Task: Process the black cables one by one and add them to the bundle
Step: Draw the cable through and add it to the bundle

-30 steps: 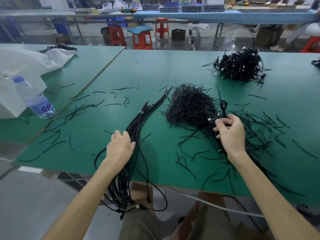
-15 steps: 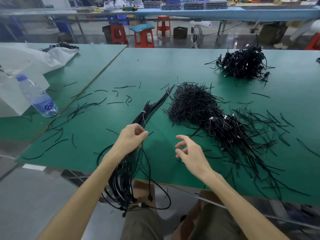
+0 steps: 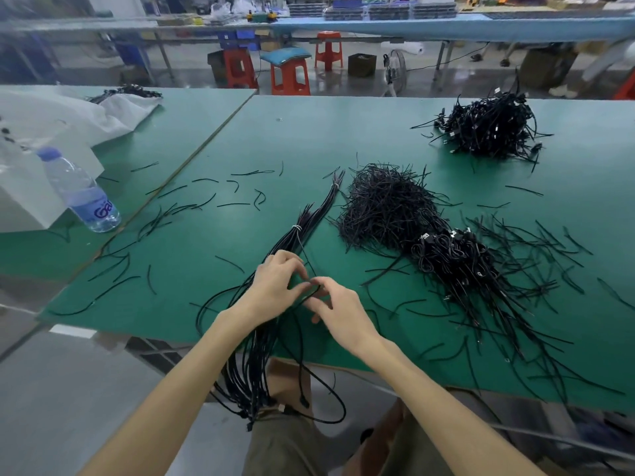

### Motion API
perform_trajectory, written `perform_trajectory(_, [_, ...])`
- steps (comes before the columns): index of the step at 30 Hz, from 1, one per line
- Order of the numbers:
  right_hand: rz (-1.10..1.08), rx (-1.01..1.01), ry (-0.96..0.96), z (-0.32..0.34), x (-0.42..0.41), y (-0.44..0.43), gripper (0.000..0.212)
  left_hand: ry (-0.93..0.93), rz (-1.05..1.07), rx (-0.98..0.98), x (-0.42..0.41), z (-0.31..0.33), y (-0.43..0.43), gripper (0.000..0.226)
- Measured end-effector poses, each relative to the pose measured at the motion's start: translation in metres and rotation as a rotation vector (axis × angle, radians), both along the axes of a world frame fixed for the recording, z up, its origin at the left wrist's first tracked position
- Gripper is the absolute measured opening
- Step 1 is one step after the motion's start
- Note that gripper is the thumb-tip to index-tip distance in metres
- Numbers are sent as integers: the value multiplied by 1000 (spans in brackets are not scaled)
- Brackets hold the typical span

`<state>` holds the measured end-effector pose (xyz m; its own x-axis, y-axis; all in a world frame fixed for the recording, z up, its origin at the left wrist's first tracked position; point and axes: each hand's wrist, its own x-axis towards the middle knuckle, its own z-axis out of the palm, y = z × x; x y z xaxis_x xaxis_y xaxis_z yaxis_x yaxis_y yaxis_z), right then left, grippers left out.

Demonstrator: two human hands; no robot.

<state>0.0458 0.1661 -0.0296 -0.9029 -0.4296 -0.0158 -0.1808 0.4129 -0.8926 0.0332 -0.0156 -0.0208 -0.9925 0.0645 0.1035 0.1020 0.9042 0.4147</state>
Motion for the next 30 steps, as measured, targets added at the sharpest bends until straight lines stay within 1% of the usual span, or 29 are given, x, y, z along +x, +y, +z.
perform_trajectory(2, [-38, -5, 0, -3, 1, -4, 6, -16, 62, -79, -7, -10, -6, 49])
perform_trajectory(3, [-61, 5, 20, -5, 1, -5, 10, -56, 70, -132, -12, -15, -10, 62])
perform_trajectory(4, [-80, 12, 42, -9, 1, -7, 16, -106, 69, -186, -16, -20, -13, 69])
perform_trajectory(5, [-98, 9, 53, -12, 1, -7, 21, -146, 66, -229, -21, -25, -17, 70])
perform_trajectory(7, [-149, -60, 39, -17, 0, -8, 28, -161, 57, -270, -29, -32, -21, 65])
perform_trajectory(9, [-239, -167, -13, -21, -3, -7, 31, -139, 53, -263, -37, -36, -23, 59])
perform_trajectory(12, [-299, -250, -49, -23, -8, -5, 32, -102, 50, -273, -45, -40, -25, 57])
perform_trajectory(15, [-292, -269, -29, -24, -7, -7, 33, -80, 53, -258, -57, -41, -28, 56])
perform_trajectory(19, [-297, -297, 83, -24, -3, -7, 33, -36, 72, -247, -72, -41, -29, 56])
perform_trajectory(23, [-248, -299, 159, -23, 2, -7, 28, -23, 110, -219, -92, -42, -33, 59])
perform_trajectory(30, [-247, -201, 129, -30, -4, -11, 27, 12, 128, -173, -129, -42, -37, 63])
